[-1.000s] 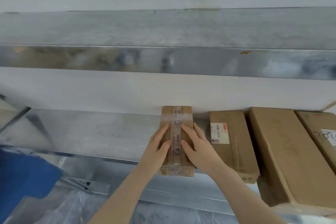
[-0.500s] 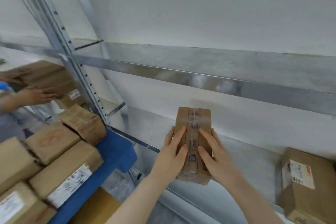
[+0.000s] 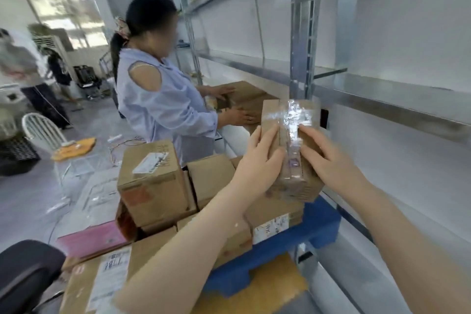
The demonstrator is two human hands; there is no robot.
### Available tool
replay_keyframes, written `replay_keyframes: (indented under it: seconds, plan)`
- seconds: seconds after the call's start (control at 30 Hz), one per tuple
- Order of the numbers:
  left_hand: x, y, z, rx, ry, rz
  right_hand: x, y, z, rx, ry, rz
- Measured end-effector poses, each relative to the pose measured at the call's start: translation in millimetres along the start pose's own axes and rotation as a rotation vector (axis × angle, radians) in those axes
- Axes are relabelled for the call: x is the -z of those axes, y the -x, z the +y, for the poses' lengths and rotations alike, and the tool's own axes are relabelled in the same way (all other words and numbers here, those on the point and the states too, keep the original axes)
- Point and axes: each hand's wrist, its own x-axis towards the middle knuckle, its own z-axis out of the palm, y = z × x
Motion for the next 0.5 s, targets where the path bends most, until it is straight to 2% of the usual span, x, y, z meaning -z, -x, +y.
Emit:
replay_keyframes:
  seconds: [0.23,0.4,0.5]
  plan:
    - [87,-15,-83,0.176,-0.067,0.062,-111,-76,-18,0.020,-0.060,-0.192]
    - [96,-10,-137,0.252,-0.196,0.004,-180,-106,14,-0.080,-0.123,-0.318]
    - [92,-17,-155,0.382,-0.303,-0.035,-205,-118,37,-0.110,-0.114,-0.362]
